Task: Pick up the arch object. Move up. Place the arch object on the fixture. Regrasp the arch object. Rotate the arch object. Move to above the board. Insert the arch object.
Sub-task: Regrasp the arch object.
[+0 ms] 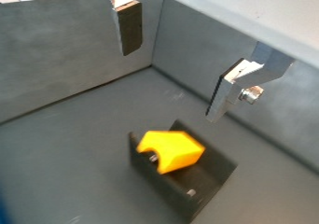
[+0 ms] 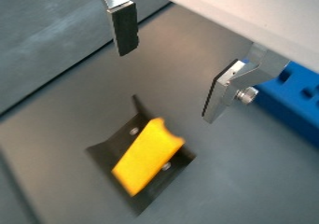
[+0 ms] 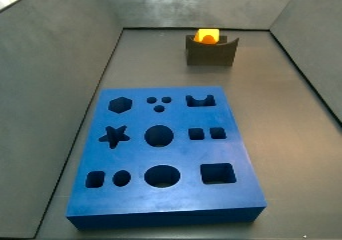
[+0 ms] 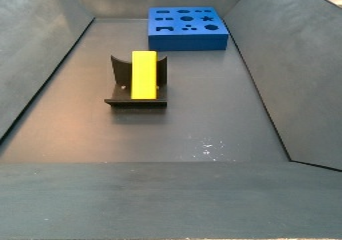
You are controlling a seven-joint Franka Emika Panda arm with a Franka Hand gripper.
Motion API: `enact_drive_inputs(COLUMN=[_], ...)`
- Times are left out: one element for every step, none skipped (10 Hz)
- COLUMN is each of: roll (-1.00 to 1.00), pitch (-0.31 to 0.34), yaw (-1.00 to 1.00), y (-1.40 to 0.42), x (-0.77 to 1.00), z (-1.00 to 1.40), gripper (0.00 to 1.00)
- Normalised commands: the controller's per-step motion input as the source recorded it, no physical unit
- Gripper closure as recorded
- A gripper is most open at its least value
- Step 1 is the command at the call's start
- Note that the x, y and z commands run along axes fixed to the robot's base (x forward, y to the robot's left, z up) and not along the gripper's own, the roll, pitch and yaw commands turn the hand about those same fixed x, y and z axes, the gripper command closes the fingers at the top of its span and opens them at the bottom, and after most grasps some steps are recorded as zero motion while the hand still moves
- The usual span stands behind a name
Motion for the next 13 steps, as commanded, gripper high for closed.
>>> enact_drive_inputs(roll=[1.00,1.00,1.00,1.00,1.00,1.00,1.00,1.00,0.95,0.82,0.56,0.38,0.26], pitch=[-0.011,-0.007,-0.001,0.003,0.021,0.031,0.059,0.085,0.128,0.136,0.137,0.129,0.112], yaw=[0.01,0.02,0.02,0.02,0.02,0.03,0.03,0.05,0.07,0.08,0.11,0.13,0.14], y=[-0.02,-0.02,-0.02,-0.02,-0.03,-0.03,-0.03,-0.03,-0.04,-0.04,-0.04,-0.04,-0.03], x=[-0.02,-0.01,0.01,0.02,0.03,0.04,0.06,0.07,0.08,0.09,0.09,0.09,0.08], z=[0.02,0.01,-0.01,-0.01,0.00,0.00,-0.01,-0.01,-0.01,-0.01,-0.01,-0.01,0.00], gripper=[0.00,0.00,0.00,0.00,0.00,0.00,0.00,0.00,0.00,0.00,0.00,0.00,0.00])
